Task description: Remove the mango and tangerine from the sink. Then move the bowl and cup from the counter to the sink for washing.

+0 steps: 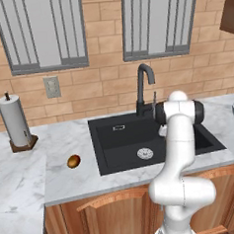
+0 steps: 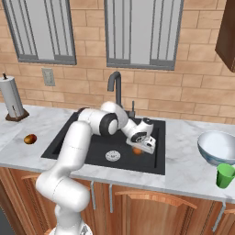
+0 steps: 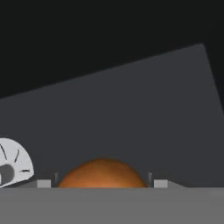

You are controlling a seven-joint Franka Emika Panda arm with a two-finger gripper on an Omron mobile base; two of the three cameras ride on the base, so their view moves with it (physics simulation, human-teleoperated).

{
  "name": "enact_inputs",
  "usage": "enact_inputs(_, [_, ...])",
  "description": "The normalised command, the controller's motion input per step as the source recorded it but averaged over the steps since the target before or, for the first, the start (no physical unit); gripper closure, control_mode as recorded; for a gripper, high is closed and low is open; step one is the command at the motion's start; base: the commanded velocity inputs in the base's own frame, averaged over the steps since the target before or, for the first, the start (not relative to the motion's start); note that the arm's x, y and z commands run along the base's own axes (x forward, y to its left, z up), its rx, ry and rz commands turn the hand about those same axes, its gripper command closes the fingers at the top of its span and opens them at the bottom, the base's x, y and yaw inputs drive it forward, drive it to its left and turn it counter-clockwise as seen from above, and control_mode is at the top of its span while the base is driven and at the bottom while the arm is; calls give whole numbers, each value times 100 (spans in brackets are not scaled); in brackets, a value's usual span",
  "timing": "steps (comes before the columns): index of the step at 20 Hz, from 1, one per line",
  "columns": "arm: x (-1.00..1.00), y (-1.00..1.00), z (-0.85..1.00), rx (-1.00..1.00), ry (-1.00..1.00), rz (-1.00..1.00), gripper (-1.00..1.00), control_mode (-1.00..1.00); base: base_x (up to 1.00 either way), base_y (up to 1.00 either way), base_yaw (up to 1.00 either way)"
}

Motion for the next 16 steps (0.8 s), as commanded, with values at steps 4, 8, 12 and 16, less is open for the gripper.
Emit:
enact_inputs(4, [-18,4,37,6,6,0,100,-100,0,0,0])
enact_inputs(8, [-15,1,41,3,8,0,100,-100,0,0,0])
enact_inputs(12, [-19,4,37,1,1,0,100,-100,0,0,0])
enact_inputs(16, [-20,9,32,0,0,0,100,-100,0,0,0])
